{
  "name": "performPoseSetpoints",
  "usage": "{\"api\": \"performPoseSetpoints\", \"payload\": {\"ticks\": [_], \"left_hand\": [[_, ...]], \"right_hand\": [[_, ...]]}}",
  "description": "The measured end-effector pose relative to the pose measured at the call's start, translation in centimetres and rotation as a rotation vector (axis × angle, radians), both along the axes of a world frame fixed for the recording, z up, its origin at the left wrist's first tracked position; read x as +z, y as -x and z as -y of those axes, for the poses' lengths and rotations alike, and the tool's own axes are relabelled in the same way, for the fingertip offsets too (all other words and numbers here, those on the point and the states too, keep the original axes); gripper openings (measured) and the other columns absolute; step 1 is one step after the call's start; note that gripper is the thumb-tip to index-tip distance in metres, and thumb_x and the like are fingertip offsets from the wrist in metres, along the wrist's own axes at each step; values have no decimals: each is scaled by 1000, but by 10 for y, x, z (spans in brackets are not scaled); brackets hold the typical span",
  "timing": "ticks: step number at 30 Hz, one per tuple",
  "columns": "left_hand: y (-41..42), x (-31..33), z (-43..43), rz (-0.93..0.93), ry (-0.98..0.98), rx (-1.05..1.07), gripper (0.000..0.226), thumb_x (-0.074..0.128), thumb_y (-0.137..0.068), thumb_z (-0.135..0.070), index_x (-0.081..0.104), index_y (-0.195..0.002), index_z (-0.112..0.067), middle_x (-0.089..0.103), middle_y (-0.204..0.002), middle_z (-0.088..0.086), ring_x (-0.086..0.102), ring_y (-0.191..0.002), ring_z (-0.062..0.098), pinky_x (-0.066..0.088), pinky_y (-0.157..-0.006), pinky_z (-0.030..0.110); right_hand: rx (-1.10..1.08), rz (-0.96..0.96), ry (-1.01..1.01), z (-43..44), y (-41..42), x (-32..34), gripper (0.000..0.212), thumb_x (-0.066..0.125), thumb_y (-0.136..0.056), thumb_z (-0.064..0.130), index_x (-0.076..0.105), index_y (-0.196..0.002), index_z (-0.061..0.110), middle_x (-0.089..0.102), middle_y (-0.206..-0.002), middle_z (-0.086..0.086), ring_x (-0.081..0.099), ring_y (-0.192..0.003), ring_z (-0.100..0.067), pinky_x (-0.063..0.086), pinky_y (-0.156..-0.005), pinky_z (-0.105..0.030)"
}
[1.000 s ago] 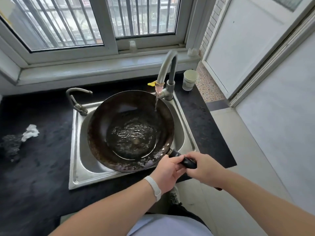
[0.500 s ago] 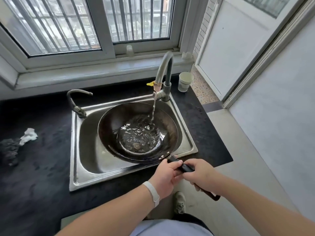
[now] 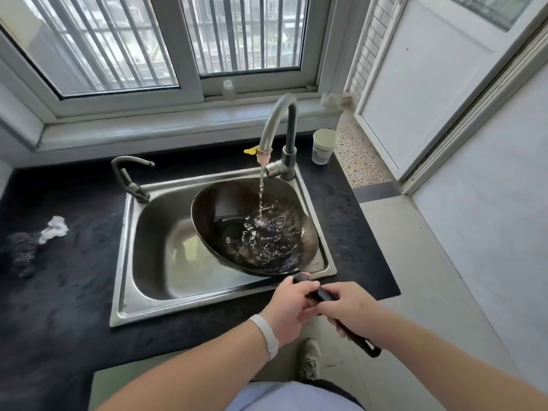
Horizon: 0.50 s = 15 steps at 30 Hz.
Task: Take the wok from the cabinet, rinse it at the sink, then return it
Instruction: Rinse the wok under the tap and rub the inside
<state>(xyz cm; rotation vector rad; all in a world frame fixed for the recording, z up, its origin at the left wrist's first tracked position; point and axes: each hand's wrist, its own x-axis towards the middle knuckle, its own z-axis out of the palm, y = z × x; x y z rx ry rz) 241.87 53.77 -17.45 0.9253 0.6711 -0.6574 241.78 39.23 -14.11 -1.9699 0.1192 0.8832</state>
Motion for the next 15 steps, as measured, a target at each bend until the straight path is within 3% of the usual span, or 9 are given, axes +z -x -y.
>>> {"api": "performPoseSetpoints", "payload": {"ticks": [5,10,15], "left_hand": [[1,3,10,-5,-3,22,15,56,-95,2,52,-106,-8,66,-70,9,65,-45,13,55,-48,27],[1,-1,7,-20,-15,58,15,59,-93,2,55,-103,-8,70,-68,7,69,-53,15,57,-55,31],[-1,-3,-2,-16,-38,92,12,60,-93,0,54,-100,-9,69,-76,10,69,-59,18,58,-59,32]], "right_hand": [[19,-22,-12,10,-3,4,19,57,-84,7,69,-75,18,55,-58,-7,50,-43,-21,42,-43,-24],[30,-56,-42,7,-6,3,20,56,-83,7,71,-77,20,54,-57,-5,49,-41,-19,42,-42,-24],[31,-125,-77,-2,-14,3,12,59,-84,12,70,-81,13,54,-57,-3,49,-41,-16,40,-41,-23]]}}
